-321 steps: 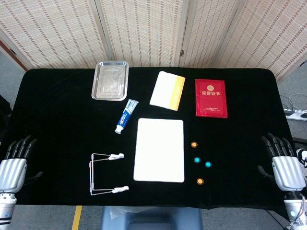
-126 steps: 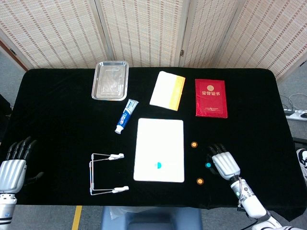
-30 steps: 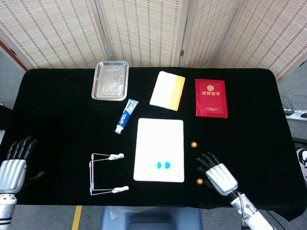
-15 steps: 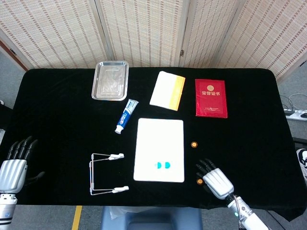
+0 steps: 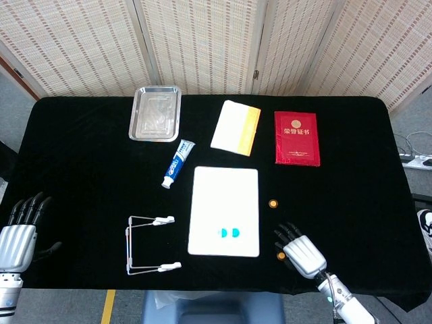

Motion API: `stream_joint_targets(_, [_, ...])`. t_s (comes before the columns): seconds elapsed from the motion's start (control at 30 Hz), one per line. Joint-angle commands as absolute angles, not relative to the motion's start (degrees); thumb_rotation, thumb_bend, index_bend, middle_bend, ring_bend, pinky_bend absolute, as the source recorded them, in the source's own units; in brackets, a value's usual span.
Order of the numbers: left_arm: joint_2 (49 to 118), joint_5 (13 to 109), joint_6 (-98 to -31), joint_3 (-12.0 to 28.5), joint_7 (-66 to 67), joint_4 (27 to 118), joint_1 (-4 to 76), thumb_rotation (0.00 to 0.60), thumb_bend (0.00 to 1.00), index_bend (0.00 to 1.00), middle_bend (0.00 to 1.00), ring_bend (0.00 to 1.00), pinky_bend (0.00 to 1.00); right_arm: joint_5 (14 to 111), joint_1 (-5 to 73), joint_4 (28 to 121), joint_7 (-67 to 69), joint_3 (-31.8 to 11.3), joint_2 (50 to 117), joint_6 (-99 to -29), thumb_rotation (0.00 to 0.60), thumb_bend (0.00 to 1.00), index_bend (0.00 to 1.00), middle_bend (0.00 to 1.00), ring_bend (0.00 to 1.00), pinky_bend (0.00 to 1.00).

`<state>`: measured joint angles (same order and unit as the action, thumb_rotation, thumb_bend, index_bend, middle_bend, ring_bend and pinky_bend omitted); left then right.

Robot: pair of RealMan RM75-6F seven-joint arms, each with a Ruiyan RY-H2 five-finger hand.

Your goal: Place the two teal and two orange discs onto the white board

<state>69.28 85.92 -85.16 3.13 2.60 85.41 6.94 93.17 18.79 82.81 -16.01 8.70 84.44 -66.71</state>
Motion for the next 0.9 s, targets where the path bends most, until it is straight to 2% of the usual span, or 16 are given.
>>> stream_joint_targets(0.03, [69.32,85.89,-85.16,3.09,2.54,85.32,6.89,0.6,0.16,0.02,0.0,0.0,0.0,92.82,18.9,82.96,-16.25,8.48,84.55,-66.07,0.6,0.4,0.49,0.18,0.01,0.0])
stream_joint_targets(0.17, [69.32,85.87,-85.19,3.05,2.44,85.22,6.85,0.6,0.16,0.02,0.0,0.0,0.0,92.82,18.81,83.24,-15.96,8.19,84.47,-66.18,0.6,0.4,0.53,0.19,0.01,0.0])
stream_joint_targets(0.43, [69.14,86.08,-85.45,3.16,2.38,85.4,6.9,0.6,0.16,0.02,0.0,0.0,0.0,93.6,19.75,86.57,-14.34,5.97,82.3,-67.72,0.6,0.4,0.54,0.2,0.02,0.0])
stream_joint_targets(0.63, [69.16,86.23,-85.5,3.18,2.69,85.74,6.99,0.6,0.16,0.02,0.0,0.0,0.0,89.87,24.83,91.75,-16.07,-0.09,80.7,-62.85,0.6,0.4,0.54,0.2,0.02,0.0])
stream_joint_targets(0.9, [68.97,86.15,-85.56,3.1,3.13,86.05,6.87,0.6,0.16,0.02,0.0,0.0,0.0,80.21,33.44,92.89,-21.84,-8.77,84.6,-53.75,0.6,0.4,0.54,0.19,0.02,0.0])
